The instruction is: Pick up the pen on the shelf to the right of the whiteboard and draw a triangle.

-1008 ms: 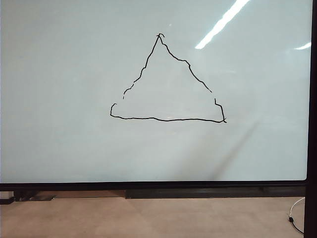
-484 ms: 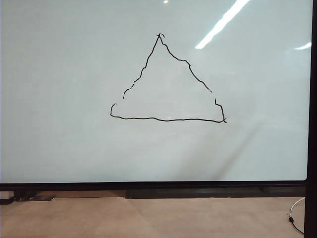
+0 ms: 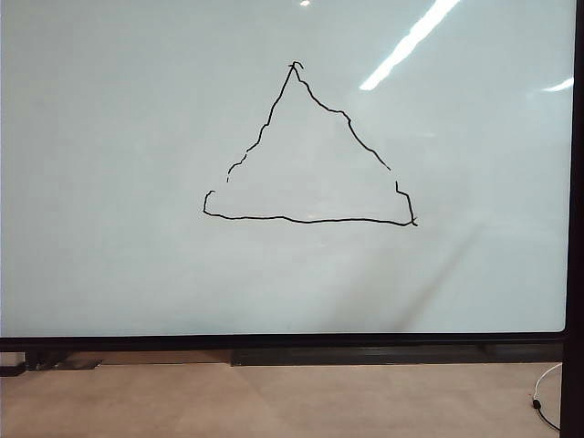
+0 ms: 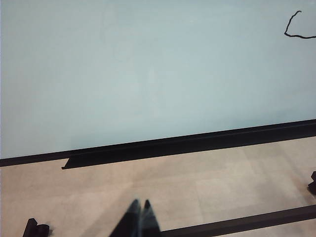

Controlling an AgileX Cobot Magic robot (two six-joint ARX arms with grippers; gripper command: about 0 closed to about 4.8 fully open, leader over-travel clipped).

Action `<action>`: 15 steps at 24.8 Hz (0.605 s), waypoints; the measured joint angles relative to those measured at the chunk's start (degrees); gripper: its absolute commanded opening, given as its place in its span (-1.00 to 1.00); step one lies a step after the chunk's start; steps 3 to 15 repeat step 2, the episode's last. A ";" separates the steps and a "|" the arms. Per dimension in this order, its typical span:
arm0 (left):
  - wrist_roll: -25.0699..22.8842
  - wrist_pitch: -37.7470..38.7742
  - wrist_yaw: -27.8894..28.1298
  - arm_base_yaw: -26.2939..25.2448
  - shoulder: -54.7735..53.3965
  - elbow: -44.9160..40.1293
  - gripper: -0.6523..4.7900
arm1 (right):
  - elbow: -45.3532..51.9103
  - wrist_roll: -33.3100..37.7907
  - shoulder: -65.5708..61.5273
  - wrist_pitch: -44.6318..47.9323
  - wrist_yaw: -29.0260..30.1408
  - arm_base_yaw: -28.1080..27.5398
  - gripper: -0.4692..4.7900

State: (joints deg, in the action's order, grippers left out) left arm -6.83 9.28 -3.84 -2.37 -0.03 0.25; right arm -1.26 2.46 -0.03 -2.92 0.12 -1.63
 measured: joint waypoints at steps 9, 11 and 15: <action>0.00 0.00 -0.02 0.00 0.00 0.00 -0.78 | 0.00 0.00 0.00 0.00 0.00 0.00 -0.84; 0.00 0.00 -0.02 0.00 0.00 0.00 -0.78 | 0.00 0.00 0.00 0.00 0.00 0.00 -0.84; 0.00 0.00 -0.02 0.00 0.00 0.00 -0.78 | 0.00 0.00 0.00 0.00 0.00 0.00 -0.84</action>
